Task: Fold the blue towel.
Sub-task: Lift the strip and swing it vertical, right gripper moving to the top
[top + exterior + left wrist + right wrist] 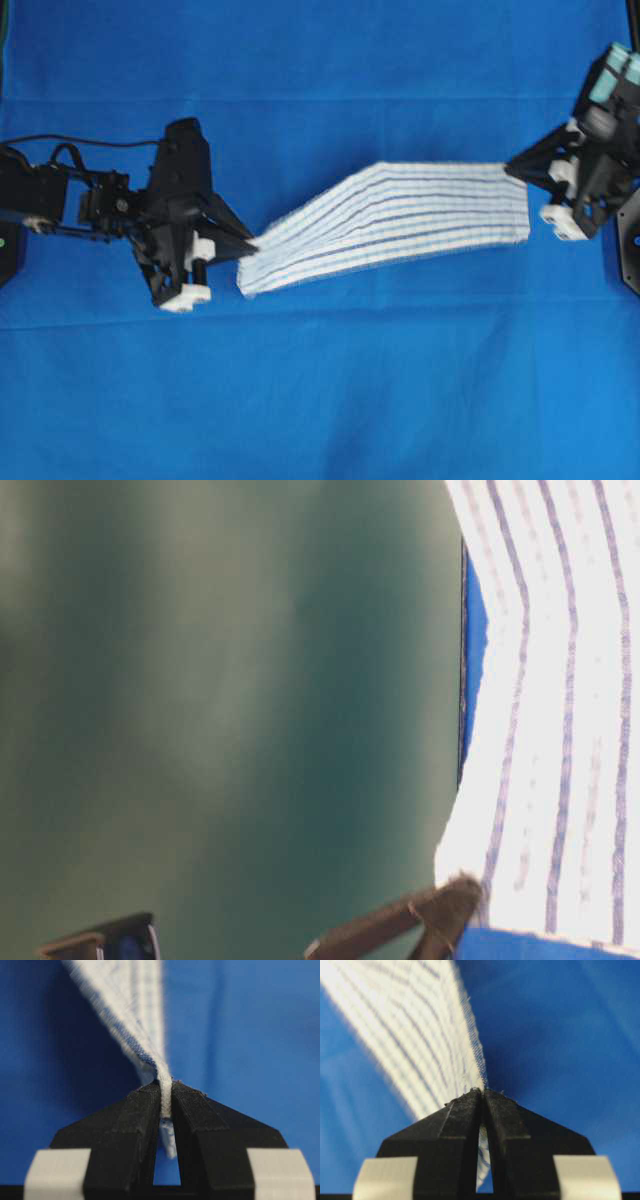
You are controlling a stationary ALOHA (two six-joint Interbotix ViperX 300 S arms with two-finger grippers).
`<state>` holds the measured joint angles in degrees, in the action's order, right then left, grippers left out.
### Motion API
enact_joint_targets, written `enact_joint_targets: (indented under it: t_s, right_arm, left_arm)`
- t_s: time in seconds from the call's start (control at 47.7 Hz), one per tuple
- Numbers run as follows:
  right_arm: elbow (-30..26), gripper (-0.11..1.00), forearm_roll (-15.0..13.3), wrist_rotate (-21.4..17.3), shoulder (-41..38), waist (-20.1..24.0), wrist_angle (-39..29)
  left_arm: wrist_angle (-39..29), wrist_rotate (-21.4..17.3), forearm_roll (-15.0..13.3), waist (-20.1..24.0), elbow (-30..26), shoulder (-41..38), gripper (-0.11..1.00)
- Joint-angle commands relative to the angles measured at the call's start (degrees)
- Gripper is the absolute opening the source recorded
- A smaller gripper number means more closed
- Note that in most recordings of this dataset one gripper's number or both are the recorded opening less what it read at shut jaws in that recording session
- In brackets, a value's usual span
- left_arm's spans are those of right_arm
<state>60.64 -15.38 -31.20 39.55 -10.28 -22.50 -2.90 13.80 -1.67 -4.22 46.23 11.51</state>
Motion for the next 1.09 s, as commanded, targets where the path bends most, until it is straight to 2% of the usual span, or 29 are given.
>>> enact_joint_targets:
  t_s: [0.0,0.231,0.461,0.838,1.069]
  right_arm:
    - [-3.4,0.05,-1.8,0.1,-2.7,-2.4,1.8]
    - [-10.0,0.05,-6.7,0.7,-10.5,-9.2,6.0]
    - [-17.7,0.05,-10.7,0.8,-19.4,-14.3,9.7]
    - [-28.7,0.05,-13.9,0.9,-30.1,-15.9,11.7]
    - [-30.6,0.05,-14.0,1.0,-31.6,-15.8,12.5]
  left_arm:
    - [1.6,0.3,0.0,-1.9,-3.0,-0.9,0.05]
    - [2.2,-0.3,0.1,-6.2,-10.7,-6.4,0.05]
    - [2.2,-0.4,0.2,-8.5,-15.7,-10.5,0.05]
    - [2.5,-0.8,0.4,-10.2,-22.8,-15.7,0.05]
    - [2.5,-2.3,0.4,-10.2,-25.0,-17.3,0.05]
